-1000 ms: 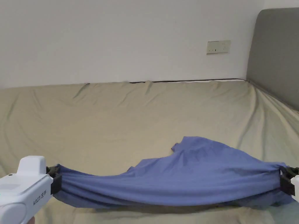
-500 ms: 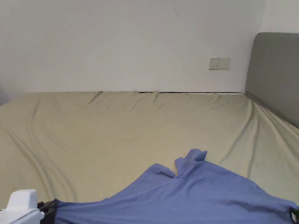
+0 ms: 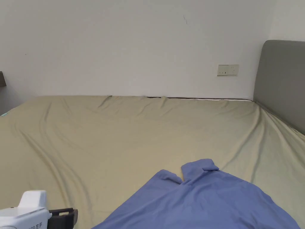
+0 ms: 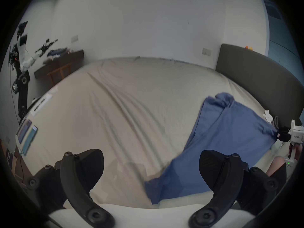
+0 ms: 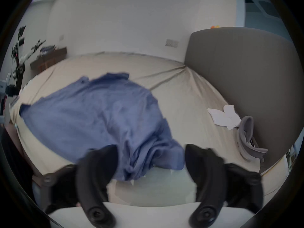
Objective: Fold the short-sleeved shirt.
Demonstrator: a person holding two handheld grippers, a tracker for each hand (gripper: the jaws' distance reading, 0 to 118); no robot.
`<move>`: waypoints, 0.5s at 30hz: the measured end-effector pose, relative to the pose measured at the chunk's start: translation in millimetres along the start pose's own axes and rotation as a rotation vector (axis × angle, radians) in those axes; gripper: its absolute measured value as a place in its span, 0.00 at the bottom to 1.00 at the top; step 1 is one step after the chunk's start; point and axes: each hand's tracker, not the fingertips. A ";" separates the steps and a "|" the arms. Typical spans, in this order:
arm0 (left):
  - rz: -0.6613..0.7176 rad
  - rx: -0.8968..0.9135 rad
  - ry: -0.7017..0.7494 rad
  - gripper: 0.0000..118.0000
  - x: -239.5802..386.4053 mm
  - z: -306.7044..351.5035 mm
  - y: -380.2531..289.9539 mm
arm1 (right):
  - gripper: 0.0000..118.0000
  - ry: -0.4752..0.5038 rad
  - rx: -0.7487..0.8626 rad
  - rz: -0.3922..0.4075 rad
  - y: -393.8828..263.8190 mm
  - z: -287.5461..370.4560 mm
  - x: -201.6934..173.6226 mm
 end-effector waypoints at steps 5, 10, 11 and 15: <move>0.044 0.333 0.069 0.96 26.4 66.4 39.2 | 0.83 -0.068 0.258 -0.096 53.1 56.1 -16.4; 0.057 0.611 0.073 0.77 62.7 118.4 45.0 | 0.74 -0.091 0.549 -0.143 90.5 91.4 -53.1; 0.054 0.649 0.089 0.61 70.5 121.3 43.5 | 0.65 -0.097 0.612 -0.109 94.7 93.6 -62.3; 0.016 0.633 0.115 0.00 84.6 109.2 33.6 | 0.09 -0.124 0.606 -0.084 97.2 81.3 -89.9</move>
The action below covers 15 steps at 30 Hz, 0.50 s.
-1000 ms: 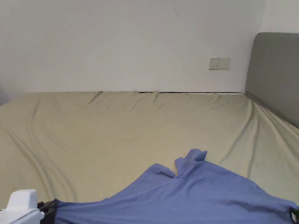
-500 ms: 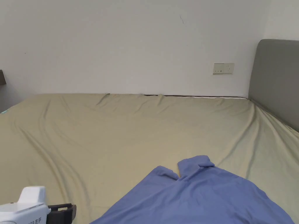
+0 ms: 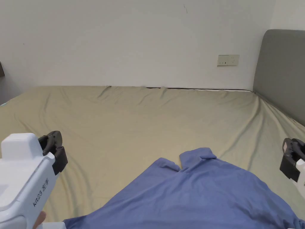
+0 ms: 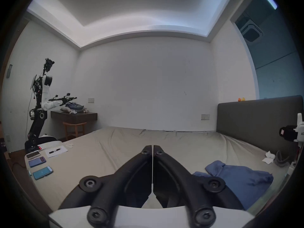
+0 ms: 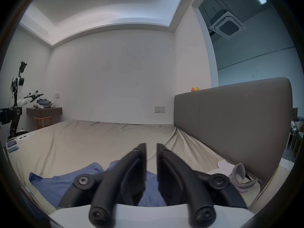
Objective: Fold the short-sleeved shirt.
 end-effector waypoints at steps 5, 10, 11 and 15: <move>-0.050 -0.137 -0.042 0.00 -1.2 -9.8 -41.0 | 0.01 0.021 -0.067 0.013 -33.8 -1.4 -8.7; -0.075 -0.206 -0.069 0.00 -13.8 -26.5 -46.0 | 0.00 0.004 -0.097 -0.073 -35.4 -6.1 6.5; -0.060 -0.215 -0.063 0.00 -14.3 -27.8 -42.8 | 0.00 0.005 -0.100 -0.078 -35.5 -6.7 7.8; 0.033 -0.363 -0.086 0.00 -29.2 -43.2 -47.5 | 0.00 0.009 -0.137 -0.106 -39.7 -11.3 11.9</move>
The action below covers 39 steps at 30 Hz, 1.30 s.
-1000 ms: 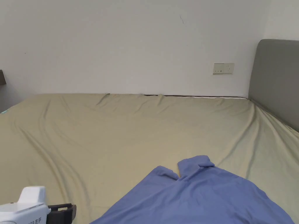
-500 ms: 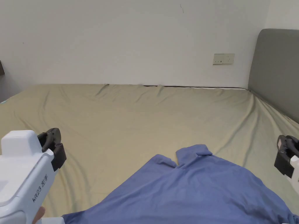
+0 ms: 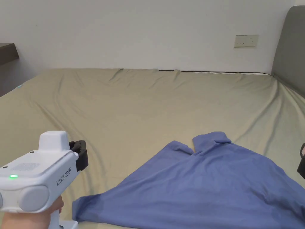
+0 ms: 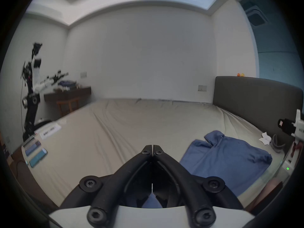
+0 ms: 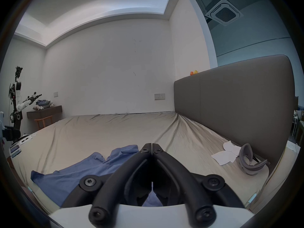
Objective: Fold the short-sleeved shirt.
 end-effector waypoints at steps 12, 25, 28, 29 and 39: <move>-0.013 -0.635 0.038 0.72 -41.7 -110.6 -91.2 | 0.00 0.087 -0.075 0.021 -2.4 -1.7 -18.3; -0.089 -0.520 -0.081 0.01 -35.0 -82.4 -78.0 | 0.00 0.178 -0.166 0.085 -8.7 -27.4 -41.3; -0.018 -0.391 -0.120 0.01 -41.0 -71.7 -48.1 | 0.00 0.166 -0.170 0.100 -16.6 -50.0 -42.6; 0.008 -0.359 -0.149 0.01 -41.6 -70.2 -41.4 | 0.00 0.177 -0.215 0.074 -21.5 -62.8 -42.1; -0.090 -0.303 -0.137 0.01 -12.6 -67.8 -32.5 | 0.98 0.225 -0.455 0.138 -52.4 -281.4 -28.6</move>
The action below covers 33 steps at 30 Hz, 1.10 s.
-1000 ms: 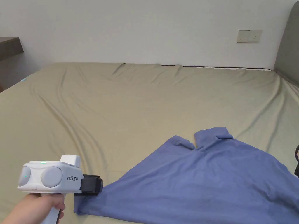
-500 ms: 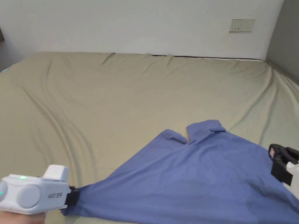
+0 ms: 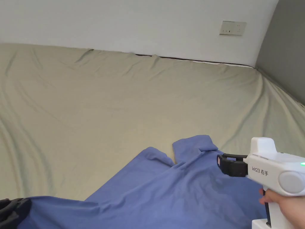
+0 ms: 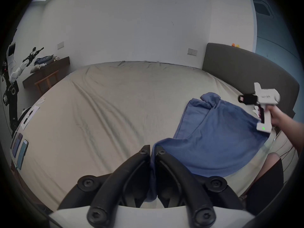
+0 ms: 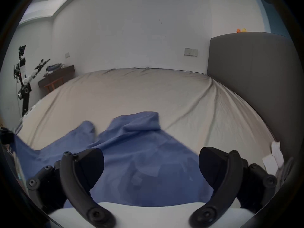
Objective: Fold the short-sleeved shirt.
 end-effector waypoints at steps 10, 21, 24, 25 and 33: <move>0.022 -0.001 0.008 0.01 -1.2 -15.0 6.8 | 0.49 0.021 -0.191 0.020 -9.9 -80.1 35.5; -0.016 0.118 0.040 0.01 4.0 20.5 29.8 | 0.04 -0.049 0.096 0.059 -12.4 28.7 15.2; 0.013 0.199 0.026 0.01 0.7 42.8 47.8 | 0.04 -0.075 0.180 -0.005 14.4 99.5 33.9; 0.024 0.229 0.020 0.01 -0.9 48.7 54.6 | 0.04 -0.101 0.210 0.004 20.8 121.5 38.8; 0.055 0.381 -0.015 0.01 -6.6 108.0 122.0 | 0.04 -0.147 0.437 -0.069 66.4 303.8 63.6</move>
